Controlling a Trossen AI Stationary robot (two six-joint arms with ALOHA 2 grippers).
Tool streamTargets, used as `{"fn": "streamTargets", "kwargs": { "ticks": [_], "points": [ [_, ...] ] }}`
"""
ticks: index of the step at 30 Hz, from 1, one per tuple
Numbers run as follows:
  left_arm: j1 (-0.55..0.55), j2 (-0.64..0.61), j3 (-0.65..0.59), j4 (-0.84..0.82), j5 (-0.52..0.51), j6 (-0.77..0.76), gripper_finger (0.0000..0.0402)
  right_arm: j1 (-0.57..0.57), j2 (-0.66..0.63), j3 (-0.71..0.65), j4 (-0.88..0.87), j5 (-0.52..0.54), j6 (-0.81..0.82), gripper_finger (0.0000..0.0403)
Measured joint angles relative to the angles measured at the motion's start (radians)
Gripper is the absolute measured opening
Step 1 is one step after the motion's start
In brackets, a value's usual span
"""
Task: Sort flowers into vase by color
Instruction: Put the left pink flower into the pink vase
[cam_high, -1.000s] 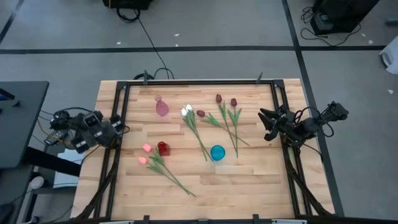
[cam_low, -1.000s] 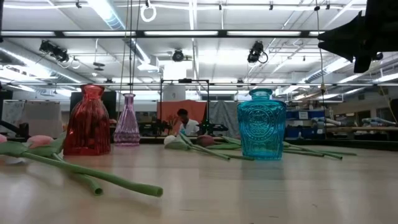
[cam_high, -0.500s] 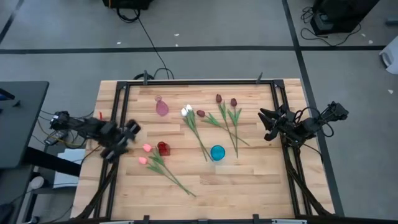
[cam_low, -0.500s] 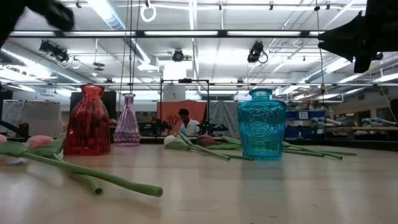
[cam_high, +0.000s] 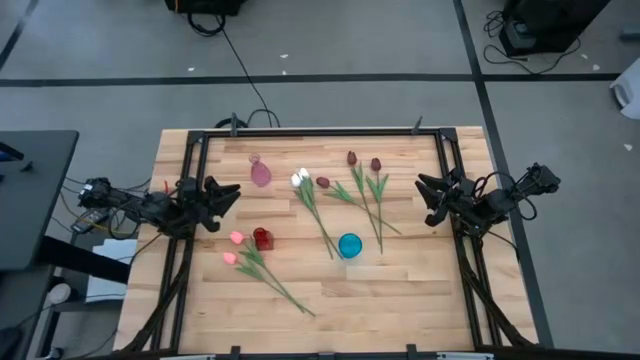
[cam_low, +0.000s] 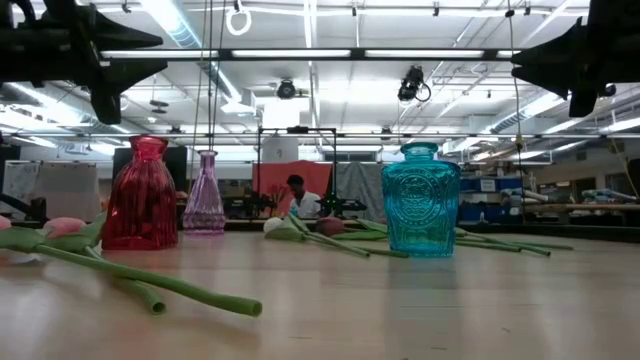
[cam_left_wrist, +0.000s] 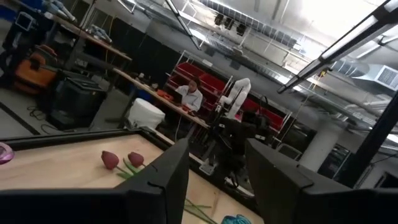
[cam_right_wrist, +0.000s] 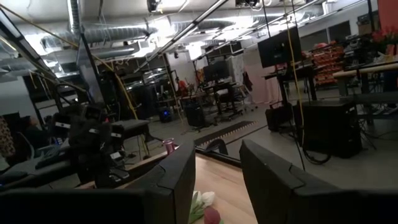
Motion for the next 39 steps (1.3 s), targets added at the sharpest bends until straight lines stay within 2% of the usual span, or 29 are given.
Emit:
{"fn": "streamTargets", "kwargs": {
  "ticks": [11, 18, 21, 25, 28, 32, 35, 39],
  "points": [
    [0.0, 0.0, 0.0, 0.018, -0.029, -0.001, 0.0163, 0.0, 0.0, 0.0, 0.003, 0.0, -0.017, 0.014],
    [0.0, 0.0, 0.0, -0.005, -0.004, 0.001, 0.0163, -0.009, 0.0, 0.0, 0.157, 0.009, -0.042, 0.014],
    [0.0, 0.003, 0.0, 0.015, -0.012, 0.079, 0.0163, -0.022, 0.0, 0.0, 0.191, -0.024, -0.069, 0.014],
    [0.001, 0.048, 0.014, 0.096, -0.002, 0.094, 0.0163, -0.047, 0.0, 0.006, 0.196, -0.103, -0.086, 0.014],
    [0.001, 0.142, 0.076, 0.085, -0.014, 0.096, 0.0163, -0.067, 0.008, 0.045, 0.164, -0.124, -0.097, 0.014],
    [0.001, 0.346, 0.218, 0.029, -0.063, 0.107, 0.0163, -0.093, 0.055, 0.143, 0.016, -0.134, -0.091, 0.014],
    [0.008, 0.523, 0.341, -0.035, -0.117, 0.107, 0.0163, -0.113, 0.126, 0.213, -0.039, -0.125, -0.09, 0.014],
    [0.019, 0.743, 0.463, -0.086, -0.129, 0.075, 0.0163, -0.138, 0.259, 0.297, -0.041, -0.124, -0.107, 0.014]
  ]
}}
